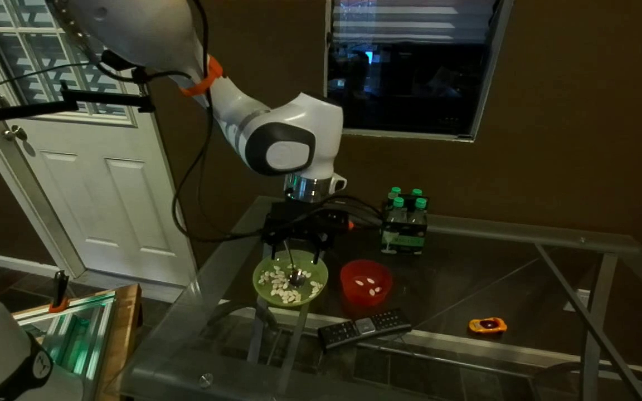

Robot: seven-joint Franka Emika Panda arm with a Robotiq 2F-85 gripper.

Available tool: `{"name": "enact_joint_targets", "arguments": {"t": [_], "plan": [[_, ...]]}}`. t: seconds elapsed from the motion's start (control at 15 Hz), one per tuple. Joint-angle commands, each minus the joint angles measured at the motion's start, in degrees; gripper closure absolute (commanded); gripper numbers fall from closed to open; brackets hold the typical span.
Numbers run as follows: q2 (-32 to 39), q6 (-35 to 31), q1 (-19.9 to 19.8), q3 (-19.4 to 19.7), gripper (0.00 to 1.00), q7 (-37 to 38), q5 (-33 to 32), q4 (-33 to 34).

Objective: Pick up the spoon and scoop some of the contents from the green plate and pour them in the red bowl

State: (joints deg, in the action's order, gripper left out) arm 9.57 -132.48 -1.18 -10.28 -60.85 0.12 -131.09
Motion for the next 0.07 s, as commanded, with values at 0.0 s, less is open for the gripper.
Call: {"name": "enact_joint_targets", "arguments": {"t": [0.0], "plan": [[0.2,0.1,1.3,1.1,0.00,-0.2,0.3,0.1]]}}
